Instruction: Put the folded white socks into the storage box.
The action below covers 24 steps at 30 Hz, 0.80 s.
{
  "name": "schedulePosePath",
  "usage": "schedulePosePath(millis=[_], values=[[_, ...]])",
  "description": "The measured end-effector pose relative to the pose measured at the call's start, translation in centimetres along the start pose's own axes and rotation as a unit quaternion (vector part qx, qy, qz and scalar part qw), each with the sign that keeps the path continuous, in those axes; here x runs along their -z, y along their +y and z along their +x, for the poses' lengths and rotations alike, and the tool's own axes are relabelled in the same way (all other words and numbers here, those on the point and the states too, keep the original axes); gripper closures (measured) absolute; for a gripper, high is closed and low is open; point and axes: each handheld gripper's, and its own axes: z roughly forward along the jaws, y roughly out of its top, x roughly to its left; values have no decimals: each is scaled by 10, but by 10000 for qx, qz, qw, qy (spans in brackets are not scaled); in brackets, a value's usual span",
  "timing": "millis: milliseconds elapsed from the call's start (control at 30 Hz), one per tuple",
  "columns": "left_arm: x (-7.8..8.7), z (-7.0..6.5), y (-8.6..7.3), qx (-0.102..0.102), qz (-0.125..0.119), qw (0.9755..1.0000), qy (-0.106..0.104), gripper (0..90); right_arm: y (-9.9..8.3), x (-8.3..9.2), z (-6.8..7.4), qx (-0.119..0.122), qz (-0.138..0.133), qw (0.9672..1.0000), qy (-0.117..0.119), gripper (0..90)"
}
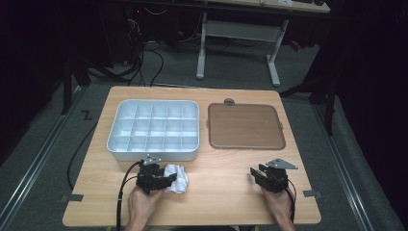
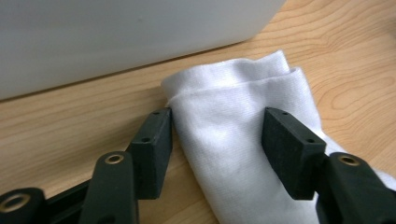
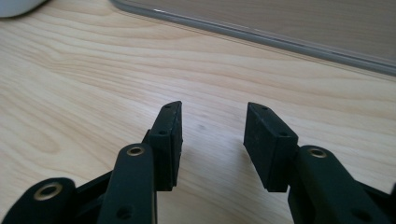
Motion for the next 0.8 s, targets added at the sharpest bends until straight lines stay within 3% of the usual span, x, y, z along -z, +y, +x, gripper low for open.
schedulePosePath(millis=[133,267,500,800], values=[[0,1,0,25,11,10000,-22,463,-6,2,-13,-187,2,9997,-156,563],[0,0,0,54,49,10000,-66,498,-7,3,-17,-226,23,9995,-216,540],[2,-1,-1,31,70,9999,-141,611,-6,1,-12,17,95,9992,-380,495],[3,-4,-1,-74,112,9998,-152,703,-5,0,-11,43,130,9993,-358,450]])
